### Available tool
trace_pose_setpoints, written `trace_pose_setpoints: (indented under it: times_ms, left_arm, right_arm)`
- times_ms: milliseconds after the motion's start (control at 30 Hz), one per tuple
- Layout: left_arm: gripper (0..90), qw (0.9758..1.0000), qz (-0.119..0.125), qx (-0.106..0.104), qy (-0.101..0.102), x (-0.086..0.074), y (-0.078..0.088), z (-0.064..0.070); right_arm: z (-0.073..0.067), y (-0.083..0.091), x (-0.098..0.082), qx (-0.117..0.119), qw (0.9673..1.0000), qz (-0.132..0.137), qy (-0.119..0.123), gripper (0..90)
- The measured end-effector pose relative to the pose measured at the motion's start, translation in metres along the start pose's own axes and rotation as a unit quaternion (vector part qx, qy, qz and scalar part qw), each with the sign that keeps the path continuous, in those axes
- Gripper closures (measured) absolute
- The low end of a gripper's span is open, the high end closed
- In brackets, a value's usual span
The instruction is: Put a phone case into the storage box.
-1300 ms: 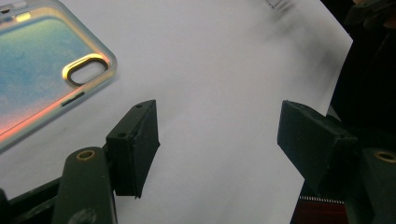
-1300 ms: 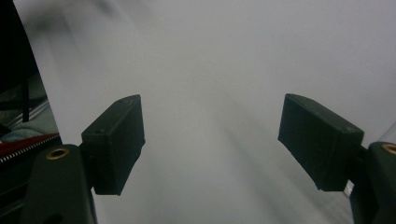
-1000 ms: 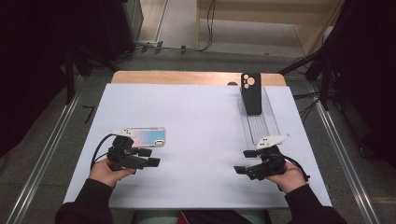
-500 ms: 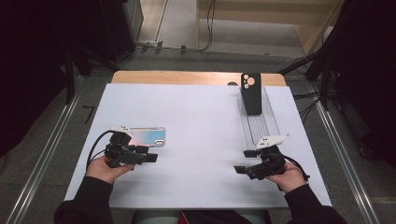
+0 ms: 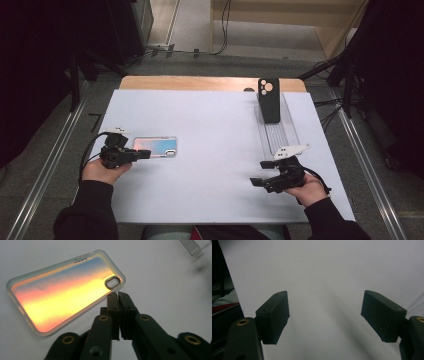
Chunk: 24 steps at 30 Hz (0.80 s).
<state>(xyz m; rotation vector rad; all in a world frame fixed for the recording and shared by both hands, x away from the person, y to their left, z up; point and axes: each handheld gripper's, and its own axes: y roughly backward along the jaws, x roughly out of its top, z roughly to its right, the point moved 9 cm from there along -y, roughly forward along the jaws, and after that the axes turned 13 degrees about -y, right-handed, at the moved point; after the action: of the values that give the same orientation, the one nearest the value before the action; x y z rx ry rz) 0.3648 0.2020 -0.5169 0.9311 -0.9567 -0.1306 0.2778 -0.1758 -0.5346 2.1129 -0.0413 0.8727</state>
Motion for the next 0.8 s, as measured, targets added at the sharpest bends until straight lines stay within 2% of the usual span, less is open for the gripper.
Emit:
trace_pose_setpoints:
  times_ms: [33, 100, 267, 367, 500, 633, 800]
  left_arm:
    - [90.0, 0.9999, -0.001, -0.001, 0.01, 0.0, -0.001, -0.003]
    - [90.0, 0.9999, -0.009, -0.001, 0.014, -0.001, -0.003, -0.009]
    - [90.0, 0.9993, -0.009, 0.01, 0.035, -0.004, -0.005, -0.027]
    - [90.0, 0.999, -0.009, 0.028, 0.034, -0.007, -0.006, -0.038]
    - [90.0, 0.9978, -0.029, 0.046, 0.037, -0.016, -0.009, -0.05]
    - [90.0, 0.9968, -0.049, 0.048, 0.04, -0.022, -0.014, -0.053]
    - [90.0, 0.997, -0.058, 0.041, 0.032, -0.024, -0.016, -0.047]
  right_arm:
    - [0.0, 0.0, 0.0, 0.0, 1.0, 0.0, 0.0, 20.9]
    - [0.0, 0.0, 0.0, -0.001, 1.0, 0.001, 0.0, 20.9]
    - [0.0, 0.0, 0.0, 0.0, 1.0, 0.0, 0.0, 20.9]
    - [0.0, 0.0, 0.0, 0.0, 1.0, 0.0, 0.001, 20.9]
    - [0.0, -0.001, -0.001, 0.0, 1.0, -0.002, 0.0, 20.9]
    - [0.001, -0.002, -0.001, -0.007, 1.0, -0.002, 0.003, 20.9]
    - [0.002, -0.002, -0.001, -0.006, 1.0, -0.003, 0.001, 20.9]
